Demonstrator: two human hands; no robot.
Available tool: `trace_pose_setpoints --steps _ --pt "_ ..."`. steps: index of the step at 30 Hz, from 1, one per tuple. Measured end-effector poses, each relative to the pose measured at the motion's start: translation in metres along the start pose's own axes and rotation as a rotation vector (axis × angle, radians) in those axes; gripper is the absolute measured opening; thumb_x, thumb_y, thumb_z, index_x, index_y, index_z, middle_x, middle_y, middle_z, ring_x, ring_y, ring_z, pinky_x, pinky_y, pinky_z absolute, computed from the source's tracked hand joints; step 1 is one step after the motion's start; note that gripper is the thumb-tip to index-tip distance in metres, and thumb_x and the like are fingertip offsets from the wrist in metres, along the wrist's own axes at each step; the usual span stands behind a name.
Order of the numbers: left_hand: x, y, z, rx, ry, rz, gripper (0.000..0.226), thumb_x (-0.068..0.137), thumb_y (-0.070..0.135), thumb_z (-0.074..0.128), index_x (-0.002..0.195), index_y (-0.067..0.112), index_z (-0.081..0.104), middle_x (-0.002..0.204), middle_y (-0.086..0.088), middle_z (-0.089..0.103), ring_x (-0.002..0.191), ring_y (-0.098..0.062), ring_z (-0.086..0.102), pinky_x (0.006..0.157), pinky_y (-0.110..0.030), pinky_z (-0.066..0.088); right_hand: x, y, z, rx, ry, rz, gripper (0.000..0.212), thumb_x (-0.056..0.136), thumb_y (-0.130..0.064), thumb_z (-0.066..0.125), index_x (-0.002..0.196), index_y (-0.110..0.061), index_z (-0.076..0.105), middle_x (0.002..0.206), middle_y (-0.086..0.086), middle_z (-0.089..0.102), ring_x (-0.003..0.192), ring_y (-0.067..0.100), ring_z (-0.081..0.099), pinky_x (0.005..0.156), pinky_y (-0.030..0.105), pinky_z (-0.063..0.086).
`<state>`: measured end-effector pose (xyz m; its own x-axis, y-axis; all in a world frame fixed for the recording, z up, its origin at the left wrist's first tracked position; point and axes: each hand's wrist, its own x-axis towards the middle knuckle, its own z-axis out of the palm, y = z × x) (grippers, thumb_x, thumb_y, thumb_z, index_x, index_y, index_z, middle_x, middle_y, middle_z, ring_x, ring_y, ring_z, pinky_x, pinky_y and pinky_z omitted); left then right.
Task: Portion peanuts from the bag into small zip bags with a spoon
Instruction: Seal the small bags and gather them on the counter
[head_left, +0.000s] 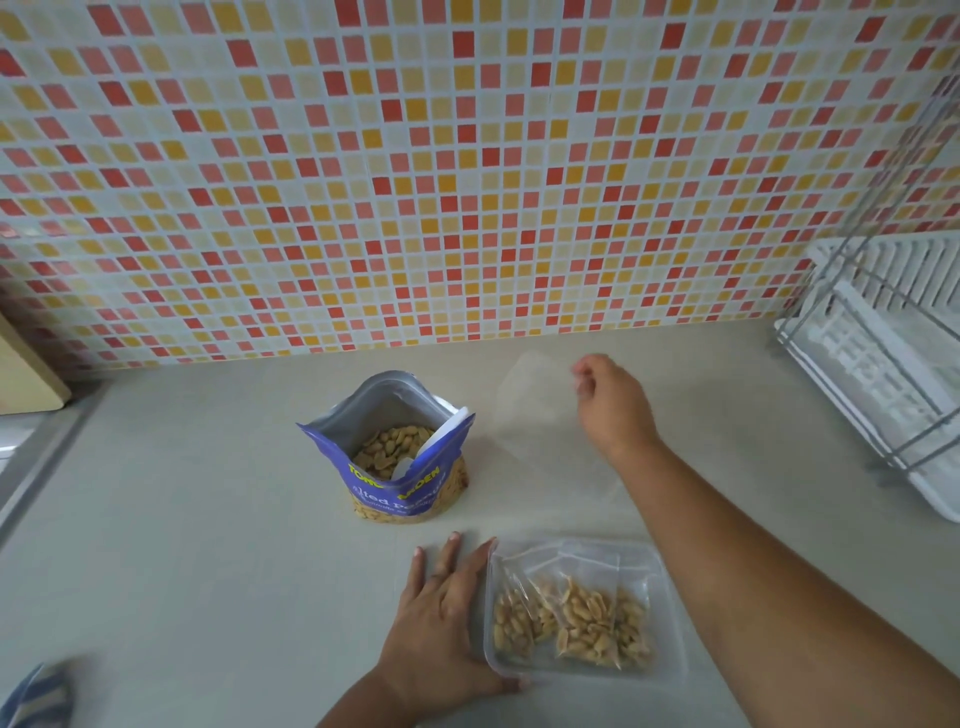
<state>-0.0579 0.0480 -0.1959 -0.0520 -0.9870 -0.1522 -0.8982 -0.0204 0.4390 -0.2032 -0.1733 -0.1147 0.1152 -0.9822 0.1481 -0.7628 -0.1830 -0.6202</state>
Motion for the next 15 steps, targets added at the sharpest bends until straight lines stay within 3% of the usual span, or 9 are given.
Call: trace_pose_setpoints --steps 3,9,15 --pt "0.000 0.001 -0.001 -0.006 -0.033 -0.012 0.126 0.054 0.083 0.059 0.144 0.034 -0.015 0.143 0.030 -0.008 0.134 -0.003 -0.032 0.103 -0.024 -0.034 0.001 -0.010 -0.037 0.046 0.037 -0.011 0.022 0.094 -0.013 0.048 0.111 -0.011 0.063 0.110 0.008 0.067 0.102 0.027 0.061 0.085 0.029 0.045" --pt "0.001 0.003 -0.005 0.005 -0.030 -0.004 0.126 0.051 0.081 0.055 0.149 0.028 -0.003 0.136 0.029 -0.008 0.132 0.001 -0.028 0.096 -0.017 -0.038 -0.056 0.000 -0.033 0.032 -0.498 -0.027 0.017 0.087 -0.006 0.059 0.100 -0.005 0.070 0.088 0.001 0.060 0.087 0.013 0.054 0.073 0.018 0.035" --pt "0.002 0.002 -0.001 -0.014 -0.048 -0.037 0.123 0.052 0.080 0.060 0.149 0.033 0.000 0.141 0.035 0.001 0.136 0.003 -0.018 0.115 -0.036 -0.018 -0.098 0.015 -0.013 -0.055 -0.554 -0.040 0.019 0.090 -0.013 0.055 0.104 -0.011 0.068 0.106 0.004 0.067 0.097 0.017 0.060 0.083 0.023 0.042"
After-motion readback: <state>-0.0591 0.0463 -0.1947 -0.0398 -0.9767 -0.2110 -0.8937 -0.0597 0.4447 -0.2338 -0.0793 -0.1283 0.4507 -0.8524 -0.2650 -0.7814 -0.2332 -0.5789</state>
